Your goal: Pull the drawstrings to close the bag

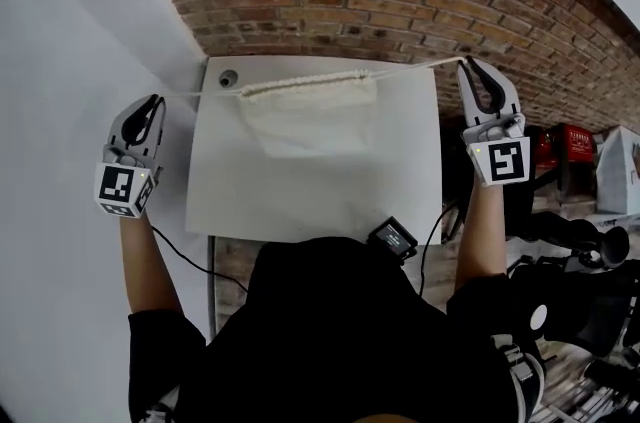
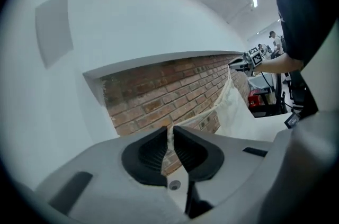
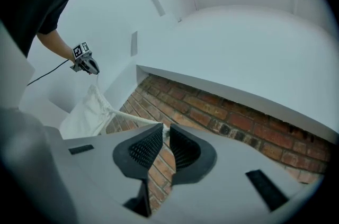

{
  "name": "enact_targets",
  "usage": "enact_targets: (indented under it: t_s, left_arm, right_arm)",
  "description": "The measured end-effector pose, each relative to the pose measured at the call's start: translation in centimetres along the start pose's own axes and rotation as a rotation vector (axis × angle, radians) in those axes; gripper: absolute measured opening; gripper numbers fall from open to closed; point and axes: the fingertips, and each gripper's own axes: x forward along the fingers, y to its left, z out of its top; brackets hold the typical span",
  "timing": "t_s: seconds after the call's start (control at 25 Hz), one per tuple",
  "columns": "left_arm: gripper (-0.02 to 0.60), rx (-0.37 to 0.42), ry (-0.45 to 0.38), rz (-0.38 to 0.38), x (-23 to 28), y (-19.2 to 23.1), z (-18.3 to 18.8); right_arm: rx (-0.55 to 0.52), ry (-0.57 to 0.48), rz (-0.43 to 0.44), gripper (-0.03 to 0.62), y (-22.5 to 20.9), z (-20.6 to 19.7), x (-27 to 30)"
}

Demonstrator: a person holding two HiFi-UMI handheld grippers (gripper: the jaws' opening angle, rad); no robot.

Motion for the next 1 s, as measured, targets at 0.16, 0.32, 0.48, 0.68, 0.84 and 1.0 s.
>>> enact_targets:
  t_s: [0.16, 0.32, 0.48, 0.68, 0.84, 1.0]
  left_arm:
    - [0.046, 0.045, -0.037, 0.046, -1.9, 1.2, 4.0]
    - [0.046, 0.124, -0.095, 0.070, -2.4, 1.6, 8.3]
    - [0.046, 0.193, -0.143, 0.104, -2.6, 1.9, 12.6]
    - [0.046, 0.239, -0.217, 0.136, -2.2, 2.7, 18.0]
    - [0.046, 0.301, -0.233, 0.147, -1.2, 2.4, 20.7]
    - [0.046, 0.342, -0.234, 0.151, -0.7, 1.9, 21.5]
  right_arm:
    - [0.002, -0.004, -0.024, 0.046, -1.5, 1.7, -1.3]
    - [-0.020, -0.031, -0.087, 0.046, -4.1, 3.7, -3.5]
    - [-0.063, -0.048, -0.138, 0.046, -6.6, 6.2, -5.7]
    - [-0.063, -0.108, -0.191, 0.046, -10.2, 9.0, -7.3]
    - [-0.050, -0.130, -0.233, 0.046, -12.0, 9.8, -8.5]
    - [-0.094, -0.107, -0.300, 0.044, -12.8, 9.7, -9.7]
